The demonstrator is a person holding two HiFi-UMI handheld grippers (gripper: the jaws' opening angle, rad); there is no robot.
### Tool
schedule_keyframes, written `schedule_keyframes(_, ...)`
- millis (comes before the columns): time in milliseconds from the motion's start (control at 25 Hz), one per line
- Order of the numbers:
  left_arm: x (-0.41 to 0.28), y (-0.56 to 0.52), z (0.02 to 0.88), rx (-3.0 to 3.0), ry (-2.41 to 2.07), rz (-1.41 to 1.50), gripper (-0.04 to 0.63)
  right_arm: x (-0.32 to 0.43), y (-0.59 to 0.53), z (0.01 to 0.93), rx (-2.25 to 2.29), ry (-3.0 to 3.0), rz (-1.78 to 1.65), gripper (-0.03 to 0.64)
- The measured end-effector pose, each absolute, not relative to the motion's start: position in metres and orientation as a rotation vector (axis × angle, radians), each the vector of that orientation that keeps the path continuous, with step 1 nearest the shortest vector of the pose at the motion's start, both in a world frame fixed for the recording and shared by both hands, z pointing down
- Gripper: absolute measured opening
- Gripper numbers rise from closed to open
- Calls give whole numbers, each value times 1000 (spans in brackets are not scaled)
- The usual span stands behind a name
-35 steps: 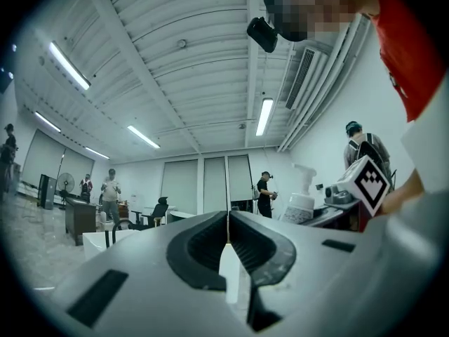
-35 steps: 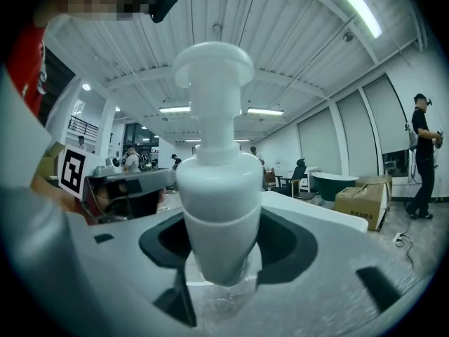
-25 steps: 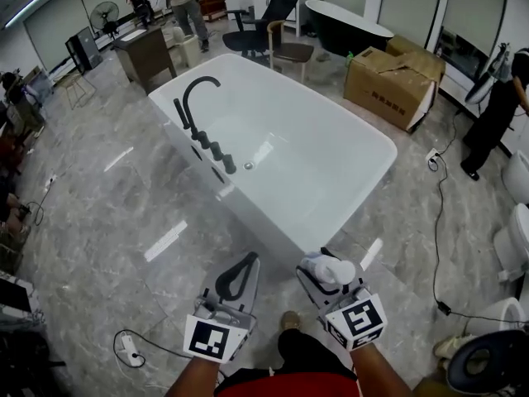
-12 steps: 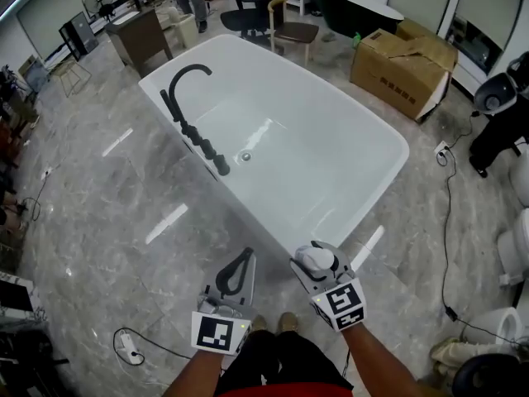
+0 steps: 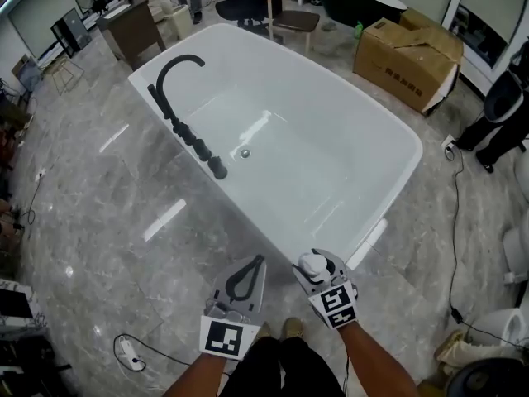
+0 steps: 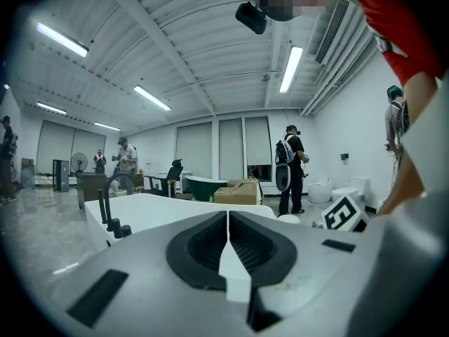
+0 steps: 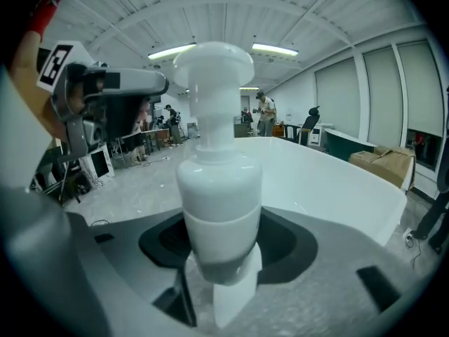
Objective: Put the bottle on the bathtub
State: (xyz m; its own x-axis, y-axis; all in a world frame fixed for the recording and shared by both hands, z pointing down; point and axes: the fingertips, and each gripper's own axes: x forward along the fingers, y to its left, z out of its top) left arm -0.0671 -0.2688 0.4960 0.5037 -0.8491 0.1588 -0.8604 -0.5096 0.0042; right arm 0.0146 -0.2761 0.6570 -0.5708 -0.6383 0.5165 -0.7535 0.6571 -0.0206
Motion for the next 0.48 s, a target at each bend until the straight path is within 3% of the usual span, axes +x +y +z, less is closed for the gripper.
schedule_keyframes(480, -66, -273, 529, 2601, -1462, 270, 14, 17, -297, 702, 1083, -2384, 358, 247)
